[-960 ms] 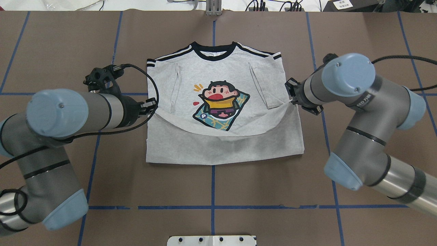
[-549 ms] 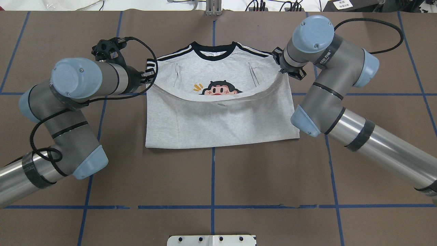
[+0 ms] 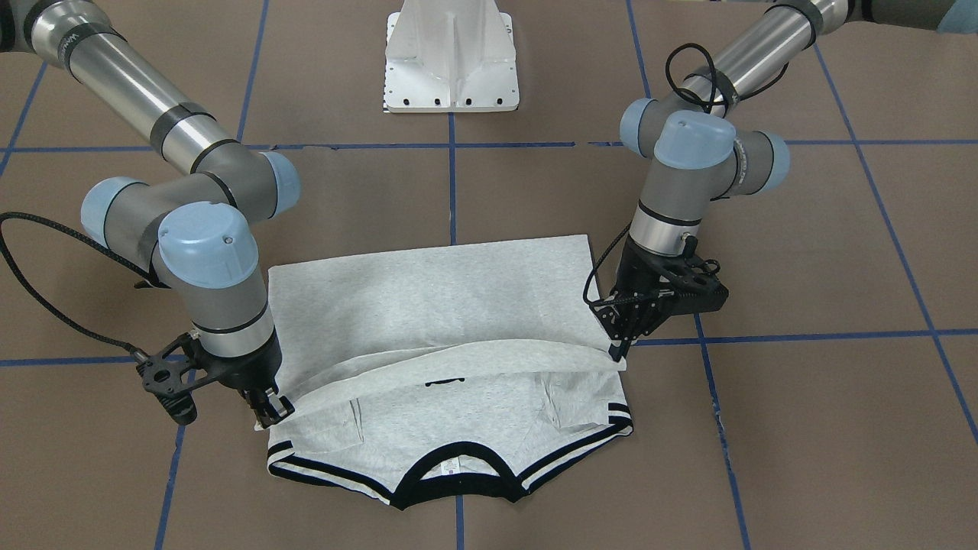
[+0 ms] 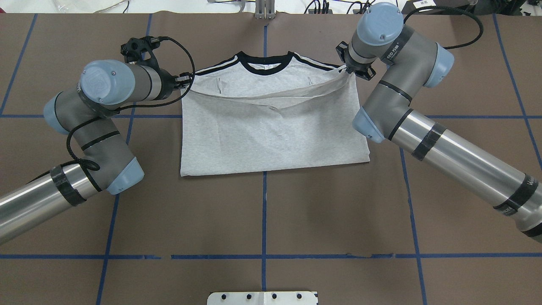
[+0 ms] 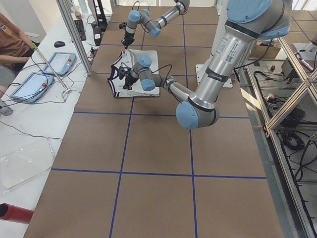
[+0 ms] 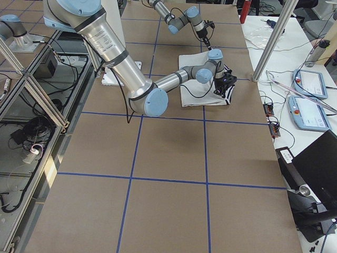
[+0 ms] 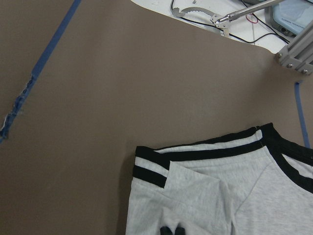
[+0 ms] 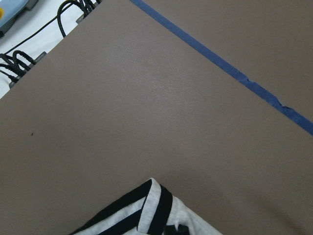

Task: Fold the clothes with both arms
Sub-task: 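Lift the hem with both grippers and fold it up toward the collar, then lay the hem at the collar and open both grippers, then move the right gripper down to the folded shirt's lower corner, then drag the shirt corner with the right gripper while the left gripper approaches, then grasp the shirt edge near the collar with the right gripper while left holds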

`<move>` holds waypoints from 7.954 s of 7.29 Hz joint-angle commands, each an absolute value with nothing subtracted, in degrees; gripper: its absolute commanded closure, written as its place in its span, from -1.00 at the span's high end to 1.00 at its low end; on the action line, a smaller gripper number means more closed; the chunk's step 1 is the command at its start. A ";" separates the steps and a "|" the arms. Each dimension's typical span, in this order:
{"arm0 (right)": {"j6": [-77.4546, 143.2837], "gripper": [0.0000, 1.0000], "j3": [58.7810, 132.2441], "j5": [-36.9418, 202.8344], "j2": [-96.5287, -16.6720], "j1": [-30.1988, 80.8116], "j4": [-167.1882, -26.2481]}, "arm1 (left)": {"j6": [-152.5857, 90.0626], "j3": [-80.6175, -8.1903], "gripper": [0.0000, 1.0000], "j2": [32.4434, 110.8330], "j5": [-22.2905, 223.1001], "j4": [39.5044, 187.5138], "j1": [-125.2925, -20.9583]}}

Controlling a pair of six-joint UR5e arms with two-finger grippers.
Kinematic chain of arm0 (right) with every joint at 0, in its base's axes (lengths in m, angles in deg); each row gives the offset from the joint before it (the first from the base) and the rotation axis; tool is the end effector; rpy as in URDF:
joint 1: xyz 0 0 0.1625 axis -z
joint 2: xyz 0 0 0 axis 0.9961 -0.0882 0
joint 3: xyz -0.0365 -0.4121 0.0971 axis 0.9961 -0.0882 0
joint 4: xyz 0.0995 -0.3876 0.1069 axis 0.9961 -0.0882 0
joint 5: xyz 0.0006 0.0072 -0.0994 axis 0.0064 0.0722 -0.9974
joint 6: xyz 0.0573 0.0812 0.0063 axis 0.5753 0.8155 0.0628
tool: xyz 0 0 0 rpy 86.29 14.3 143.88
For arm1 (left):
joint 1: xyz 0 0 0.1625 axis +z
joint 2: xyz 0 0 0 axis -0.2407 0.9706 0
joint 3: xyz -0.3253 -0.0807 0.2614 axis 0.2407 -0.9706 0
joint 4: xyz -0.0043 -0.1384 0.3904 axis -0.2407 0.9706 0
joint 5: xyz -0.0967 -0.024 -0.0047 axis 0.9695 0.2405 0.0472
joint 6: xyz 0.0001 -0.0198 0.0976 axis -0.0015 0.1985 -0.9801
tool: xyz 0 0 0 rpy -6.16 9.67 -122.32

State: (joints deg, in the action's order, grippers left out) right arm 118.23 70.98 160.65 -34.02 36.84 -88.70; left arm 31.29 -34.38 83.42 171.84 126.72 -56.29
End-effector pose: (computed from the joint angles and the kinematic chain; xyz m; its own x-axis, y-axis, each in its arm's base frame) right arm -0.4448 -0.6675 0.3380 0.3500 0.6914 0.6320 -0.7348 0.6212 -0.2725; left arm 0.4448 -0.5791 0.3355 0.4810 -0.1413 -0.8652 0.5468 0.8198 0.1701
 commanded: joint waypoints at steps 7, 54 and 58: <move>117.49 -1.00 63.52 158.72 -32.14 36.69 -82.55 | 25.05 -22.61 -0.40 87.46 171.77 134.69 -59.53; 148.52 1.00 125.21 176.20 -72.58 60.24 -93.98 | 59.13 -54.25 -0.16 72.17 182.41 114.56 -38.45; 148.51 1.00 125.30 176.20 -71.61 59.62 -93.71 | 57.99 -53.28 -1.00 72.26 180.65 114.21 -38.54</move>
